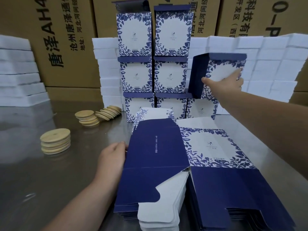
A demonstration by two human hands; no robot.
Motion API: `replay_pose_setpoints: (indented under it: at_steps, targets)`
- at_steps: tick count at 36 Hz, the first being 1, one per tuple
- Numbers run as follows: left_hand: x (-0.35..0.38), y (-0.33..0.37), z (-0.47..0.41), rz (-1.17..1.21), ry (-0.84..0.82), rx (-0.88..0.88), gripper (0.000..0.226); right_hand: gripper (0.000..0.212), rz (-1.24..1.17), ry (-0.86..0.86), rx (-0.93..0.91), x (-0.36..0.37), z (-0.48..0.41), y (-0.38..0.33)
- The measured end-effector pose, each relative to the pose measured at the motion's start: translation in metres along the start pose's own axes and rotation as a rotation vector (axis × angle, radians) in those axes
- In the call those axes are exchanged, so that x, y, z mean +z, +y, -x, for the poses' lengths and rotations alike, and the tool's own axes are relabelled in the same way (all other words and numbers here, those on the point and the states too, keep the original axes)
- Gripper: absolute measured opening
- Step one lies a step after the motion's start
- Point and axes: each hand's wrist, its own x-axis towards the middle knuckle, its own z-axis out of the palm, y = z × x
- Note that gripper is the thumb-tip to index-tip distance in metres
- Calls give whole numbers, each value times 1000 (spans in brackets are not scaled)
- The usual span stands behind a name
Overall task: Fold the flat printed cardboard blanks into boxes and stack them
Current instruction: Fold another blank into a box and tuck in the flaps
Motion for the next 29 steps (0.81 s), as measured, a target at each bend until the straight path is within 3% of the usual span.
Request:
replay_pose_setpoints:
  at_steps: [12,19,25,29]
  targets:
    - [0,-1,-1,-1,-10,14,39,77,200,-136,-190,13,9,18]
    - [-1,1,1,2,-12,14,38,55,451,-166,-442,17,23,28]
    - [-1,0,0,14,-13,2,36,43,380,-314,-450,22,23,24]
    - [-1,-1,-1,-3,-12,8,35,42,332,-303,-416,18,9,25]
